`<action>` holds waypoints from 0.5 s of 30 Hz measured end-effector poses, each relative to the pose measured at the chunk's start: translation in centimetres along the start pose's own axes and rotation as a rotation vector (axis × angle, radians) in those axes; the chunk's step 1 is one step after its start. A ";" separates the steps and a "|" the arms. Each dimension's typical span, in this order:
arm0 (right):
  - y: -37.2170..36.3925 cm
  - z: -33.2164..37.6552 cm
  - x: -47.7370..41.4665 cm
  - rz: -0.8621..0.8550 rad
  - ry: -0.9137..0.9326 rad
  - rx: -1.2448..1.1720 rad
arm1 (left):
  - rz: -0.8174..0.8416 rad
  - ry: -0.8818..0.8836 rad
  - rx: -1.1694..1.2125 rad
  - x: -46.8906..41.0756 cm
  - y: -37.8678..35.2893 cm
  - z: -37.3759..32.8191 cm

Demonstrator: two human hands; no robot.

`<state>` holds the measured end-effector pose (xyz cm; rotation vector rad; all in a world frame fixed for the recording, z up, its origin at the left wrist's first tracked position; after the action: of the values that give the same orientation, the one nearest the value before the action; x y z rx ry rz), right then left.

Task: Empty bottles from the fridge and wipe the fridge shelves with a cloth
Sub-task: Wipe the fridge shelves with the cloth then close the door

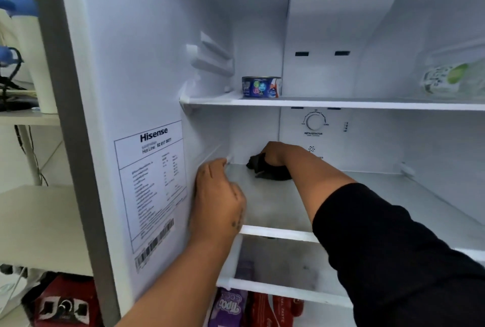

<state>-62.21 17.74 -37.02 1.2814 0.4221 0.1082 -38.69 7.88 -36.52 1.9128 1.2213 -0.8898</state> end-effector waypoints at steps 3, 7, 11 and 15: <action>1.9 -6.4 2.0 -0.002 -0.083 0.011 | 0.004 0.001 -0.018 0.1 -0.2 -0.2; 4.3 -14.6 4.3 -0.045 -0.216 0.083 | 0.016 0.012 -0.014 0.2 -0.2 -0.1; 7.3 -17.7 4.7 -0.133 -0.338 0.282 | 0.019 0.023 -0.020 0.2 -0.3 -0.1; 14.0 -12.2 2.6 -0.668 -0.151 -0.057 | 0.042 -0.019 -0.038 0.2 -0.7 -0.3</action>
<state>-62.08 33.69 -27.13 1.0284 0.6894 -0.5327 -39.20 8.46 -36.59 1.8890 1.1748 -0.8548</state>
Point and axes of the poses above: each hand's wrist, its own x-axis away from the middle knuckle, its own y-axis out of the back of the hand, z = x × y, the point moved 10 cm from there along -x, towards the middle knuckle, and after that the axes turned 13 degrees about -z, right-handed, at the moved point
